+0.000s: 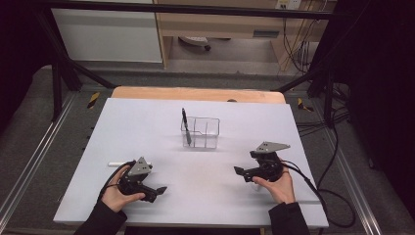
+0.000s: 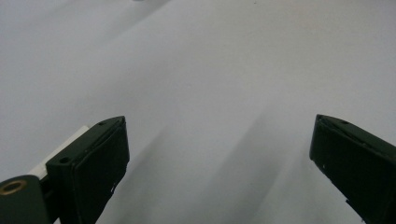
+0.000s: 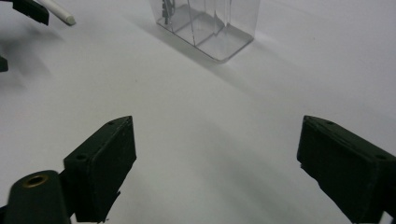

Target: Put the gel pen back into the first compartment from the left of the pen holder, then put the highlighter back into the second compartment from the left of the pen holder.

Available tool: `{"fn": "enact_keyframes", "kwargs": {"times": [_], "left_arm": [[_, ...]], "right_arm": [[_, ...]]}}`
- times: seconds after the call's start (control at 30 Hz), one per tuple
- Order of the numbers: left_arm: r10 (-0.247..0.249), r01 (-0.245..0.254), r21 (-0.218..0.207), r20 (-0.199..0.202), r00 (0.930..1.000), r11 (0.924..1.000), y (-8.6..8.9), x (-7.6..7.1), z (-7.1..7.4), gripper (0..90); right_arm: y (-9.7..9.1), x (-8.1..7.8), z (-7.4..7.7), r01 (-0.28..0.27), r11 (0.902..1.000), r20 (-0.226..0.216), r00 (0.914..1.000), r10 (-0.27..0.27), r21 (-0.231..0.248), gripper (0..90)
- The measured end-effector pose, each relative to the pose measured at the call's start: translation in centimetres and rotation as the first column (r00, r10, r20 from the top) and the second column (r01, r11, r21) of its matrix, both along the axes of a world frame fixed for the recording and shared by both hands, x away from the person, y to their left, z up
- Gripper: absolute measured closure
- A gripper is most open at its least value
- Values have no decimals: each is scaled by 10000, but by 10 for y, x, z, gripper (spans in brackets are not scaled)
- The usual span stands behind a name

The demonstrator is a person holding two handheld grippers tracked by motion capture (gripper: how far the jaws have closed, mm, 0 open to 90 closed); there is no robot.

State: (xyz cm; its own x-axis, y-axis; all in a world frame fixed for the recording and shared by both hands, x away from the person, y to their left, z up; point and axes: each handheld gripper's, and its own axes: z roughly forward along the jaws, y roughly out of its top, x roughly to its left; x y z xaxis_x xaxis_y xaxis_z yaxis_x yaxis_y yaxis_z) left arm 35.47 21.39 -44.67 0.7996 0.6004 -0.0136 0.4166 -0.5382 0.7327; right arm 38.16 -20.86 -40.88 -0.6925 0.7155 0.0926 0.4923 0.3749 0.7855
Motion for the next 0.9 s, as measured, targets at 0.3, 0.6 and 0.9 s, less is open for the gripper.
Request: {"fn": "enact_keyframes", "kwargs": {"times": [0.3, 0.6, 0.9], "left_arm": [[-33, 33, 22, 34, 10000, 10000, 1, 0, 2, 44], [31, -30, -64, 20, 10000, 10000, 8, 1, 7, 54], [-28, 28, -17, 1, 10000, 10000, 19, 4, 15, 95]], "right_arm": [[-10, -11, -13, 81, 9997, -306, 9995, -73, 248, 66], [-8, -13, -20, -131, 9997, -352, 9993, 139, 225, 24], [-5, -14, -24, -209, 9998, -380, 9991, 212, 68, 23]]}}
